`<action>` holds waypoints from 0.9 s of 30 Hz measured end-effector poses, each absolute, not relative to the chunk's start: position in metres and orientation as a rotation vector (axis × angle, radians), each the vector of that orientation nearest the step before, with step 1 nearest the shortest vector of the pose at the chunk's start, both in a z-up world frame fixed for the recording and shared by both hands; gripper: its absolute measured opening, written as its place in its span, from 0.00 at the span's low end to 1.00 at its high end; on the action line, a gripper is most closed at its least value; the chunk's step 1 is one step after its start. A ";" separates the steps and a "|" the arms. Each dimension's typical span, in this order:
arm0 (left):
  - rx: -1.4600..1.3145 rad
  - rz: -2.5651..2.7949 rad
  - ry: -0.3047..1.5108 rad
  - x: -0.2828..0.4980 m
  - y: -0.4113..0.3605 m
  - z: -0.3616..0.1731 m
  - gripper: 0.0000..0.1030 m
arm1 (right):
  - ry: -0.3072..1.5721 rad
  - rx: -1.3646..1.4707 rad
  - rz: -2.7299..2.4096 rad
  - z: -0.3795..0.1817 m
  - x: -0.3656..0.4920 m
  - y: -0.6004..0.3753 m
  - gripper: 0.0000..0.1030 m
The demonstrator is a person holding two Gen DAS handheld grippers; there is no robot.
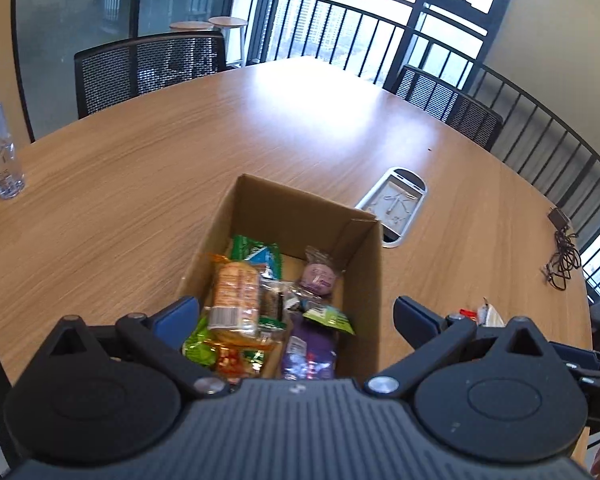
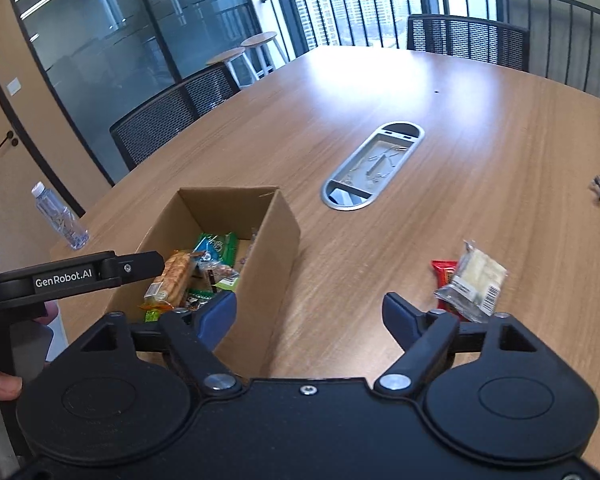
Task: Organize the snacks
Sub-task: 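Move both tools toward the red packet and clear bread packet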
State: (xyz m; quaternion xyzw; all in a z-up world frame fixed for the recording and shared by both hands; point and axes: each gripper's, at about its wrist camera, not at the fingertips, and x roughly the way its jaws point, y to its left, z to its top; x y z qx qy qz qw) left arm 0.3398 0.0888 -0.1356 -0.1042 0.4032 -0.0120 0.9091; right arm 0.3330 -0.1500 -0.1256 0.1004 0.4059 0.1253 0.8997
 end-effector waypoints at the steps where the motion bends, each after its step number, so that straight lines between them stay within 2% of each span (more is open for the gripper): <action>1: -0.210 -0.035 0.832 0.339 0.084 -0.135 1.00 | 0.837 0.214 0.250 -0.125 0.331 -0.154 0.85; 16: -0.185 -0.122 0.842 0.326 0.016 -0.122 1.00 | 0.825 0.281 0.155 -0.127 0.311 -0.212 0.96; 27: -0.193 -0.100 0.877 0.322 -0.023 -0.127 1.00 | 0.833 0.305 0.108 -0.133 0.304 -0.248 0.97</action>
